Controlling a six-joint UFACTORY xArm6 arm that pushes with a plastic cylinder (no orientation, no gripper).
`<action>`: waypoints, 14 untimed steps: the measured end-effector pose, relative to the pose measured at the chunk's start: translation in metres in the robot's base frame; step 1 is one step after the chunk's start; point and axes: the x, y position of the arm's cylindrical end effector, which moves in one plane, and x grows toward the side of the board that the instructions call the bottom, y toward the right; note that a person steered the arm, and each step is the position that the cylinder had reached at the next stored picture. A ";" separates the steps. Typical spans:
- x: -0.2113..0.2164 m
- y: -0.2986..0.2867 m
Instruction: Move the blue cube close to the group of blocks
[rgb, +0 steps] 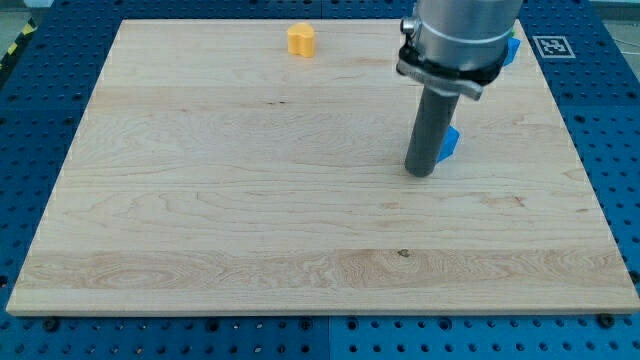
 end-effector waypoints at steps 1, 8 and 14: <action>-0.026 0.022; -0.070 0.067; -0.082 0.075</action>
